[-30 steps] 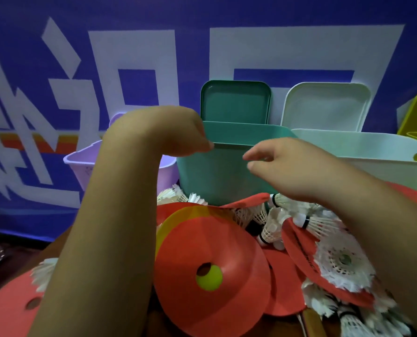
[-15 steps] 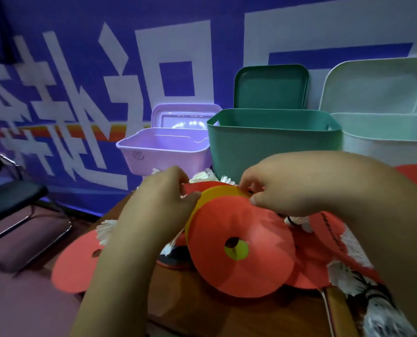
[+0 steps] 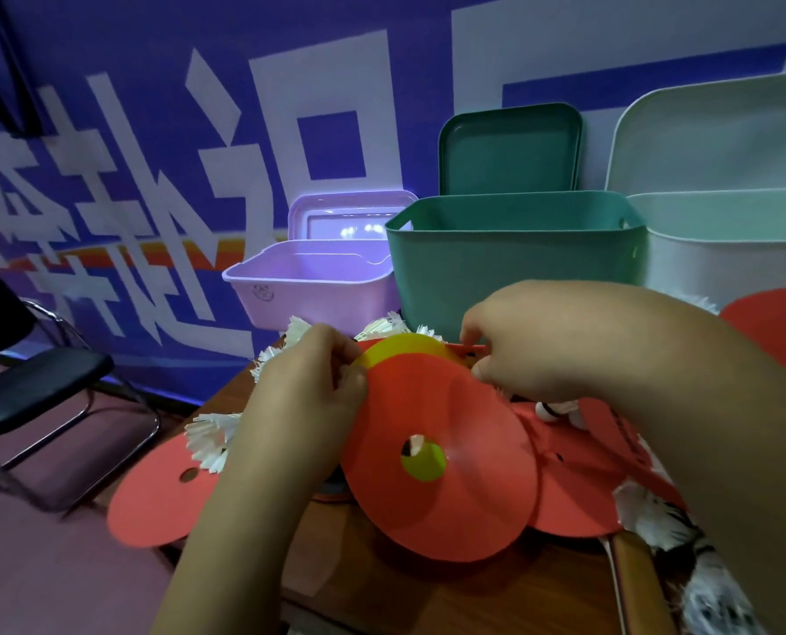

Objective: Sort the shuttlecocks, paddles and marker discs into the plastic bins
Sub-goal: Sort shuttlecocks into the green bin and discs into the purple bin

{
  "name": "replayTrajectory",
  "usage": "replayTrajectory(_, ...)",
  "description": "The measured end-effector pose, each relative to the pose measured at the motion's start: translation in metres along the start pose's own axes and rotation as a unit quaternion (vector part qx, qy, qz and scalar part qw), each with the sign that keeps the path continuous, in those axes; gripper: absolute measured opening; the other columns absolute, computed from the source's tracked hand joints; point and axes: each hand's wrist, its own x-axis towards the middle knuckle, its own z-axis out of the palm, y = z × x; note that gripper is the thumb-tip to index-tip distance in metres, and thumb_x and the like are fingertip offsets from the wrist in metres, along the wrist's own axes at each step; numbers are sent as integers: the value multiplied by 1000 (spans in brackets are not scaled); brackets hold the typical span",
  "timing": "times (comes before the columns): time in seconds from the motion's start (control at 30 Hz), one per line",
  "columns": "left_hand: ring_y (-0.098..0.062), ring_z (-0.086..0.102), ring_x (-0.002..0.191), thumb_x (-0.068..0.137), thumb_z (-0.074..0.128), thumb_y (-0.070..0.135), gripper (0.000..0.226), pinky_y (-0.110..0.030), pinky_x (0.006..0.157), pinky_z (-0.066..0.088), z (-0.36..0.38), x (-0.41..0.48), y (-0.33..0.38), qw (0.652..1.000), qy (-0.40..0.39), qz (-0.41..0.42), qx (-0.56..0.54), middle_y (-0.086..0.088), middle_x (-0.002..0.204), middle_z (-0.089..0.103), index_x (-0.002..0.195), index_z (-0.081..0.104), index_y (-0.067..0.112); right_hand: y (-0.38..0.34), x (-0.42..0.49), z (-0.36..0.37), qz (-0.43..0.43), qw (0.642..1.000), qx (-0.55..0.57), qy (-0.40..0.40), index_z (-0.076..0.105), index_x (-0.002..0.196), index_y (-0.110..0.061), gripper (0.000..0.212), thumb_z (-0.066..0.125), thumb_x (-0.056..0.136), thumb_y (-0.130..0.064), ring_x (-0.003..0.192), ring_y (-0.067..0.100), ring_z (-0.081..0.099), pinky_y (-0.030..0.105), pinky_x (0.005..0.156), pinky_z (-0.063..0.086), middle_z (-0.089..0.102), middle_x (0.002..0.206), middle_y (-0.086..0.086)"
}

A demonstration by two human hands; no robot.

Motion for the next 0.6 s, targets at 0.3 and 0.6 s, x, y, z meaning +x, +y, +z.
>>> replayTrajectory(0.3, 2, 65, 83, 94, 72, 24, 9, -29, 75, 55, -30, -9, 13, 985, 137, 62, -88, 17, 88, 69, 100, 69, 29, 12, -4, -10, 7, 998, 55, 26, 69, 100, -23, 34, 71, 90, -55, 88, 27, 70, 42, 82, 60, 71, 93, 1)
replayTrajectory(0.6, -2, 64, 88, 99, 69, 21, 7, -20, 74, 54, -32, 26, 41, 961, 189, 97, -178, 11, 96, 66, 104, 64, 24, 46, -12, -39, 91, 963, 158, 197, 76, 95, -21, 27, 75, 92, -48, 84, 26, 66, 34, 70, 50, 71, 91, 6)
